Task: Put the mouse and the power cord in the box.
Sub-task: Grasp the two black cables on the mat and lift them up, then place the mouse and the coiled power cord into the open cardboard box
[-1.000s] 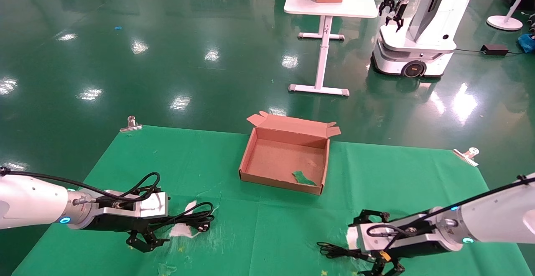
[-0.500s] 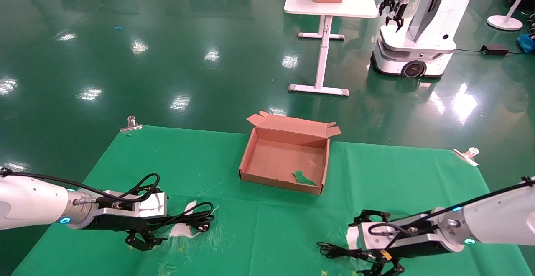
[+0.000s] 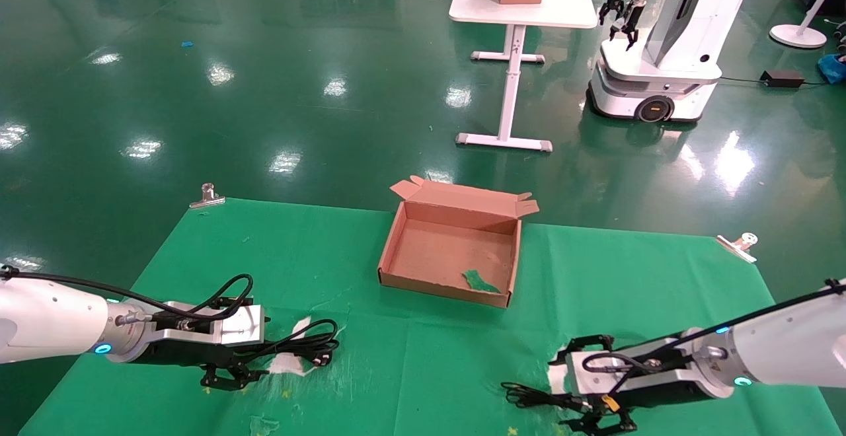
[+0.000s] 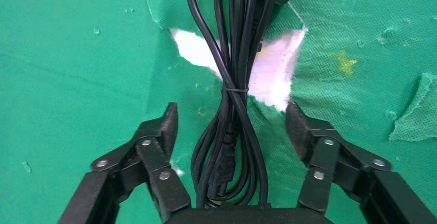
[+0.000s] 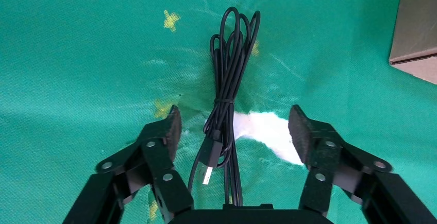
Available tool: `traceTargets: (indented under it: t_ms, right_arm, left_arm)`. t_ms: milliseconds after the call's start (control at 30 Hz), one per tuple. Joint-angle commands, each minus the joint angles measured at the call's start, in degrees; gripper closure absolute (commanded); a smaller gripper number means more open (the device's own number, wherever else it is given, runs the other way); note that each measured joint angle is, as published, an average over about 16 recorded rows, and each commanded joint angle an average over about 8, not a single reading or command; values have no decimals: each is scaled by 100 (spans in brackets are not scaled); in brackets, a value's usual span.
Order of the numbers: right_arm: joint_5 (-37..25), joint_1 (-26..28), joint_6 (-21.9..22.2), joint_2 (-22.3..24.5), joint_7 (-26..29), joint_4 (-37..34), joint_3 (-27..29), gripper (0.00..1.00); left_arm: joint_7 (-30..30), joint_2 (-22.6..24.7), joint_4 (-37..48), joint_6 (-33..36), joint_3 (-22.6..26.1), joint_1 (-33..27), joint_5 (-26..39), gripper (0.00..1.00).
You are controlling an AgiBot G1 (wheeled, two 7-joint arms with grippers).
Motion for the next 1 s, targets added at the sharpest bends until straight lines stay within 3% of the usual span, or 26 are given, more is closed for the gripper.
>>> traceTargets:
  t_ms: [33,1000]
  right_arm:
    - [0,-1,-1,1,1,2,-1,100]
    - [4,3,-10,12,7,10,4,100]
  left_arm:
    - [-2,-1,-3,3,0,1,0,100]
    - [-29,-26,-5,46,-13,-11,-24,100]
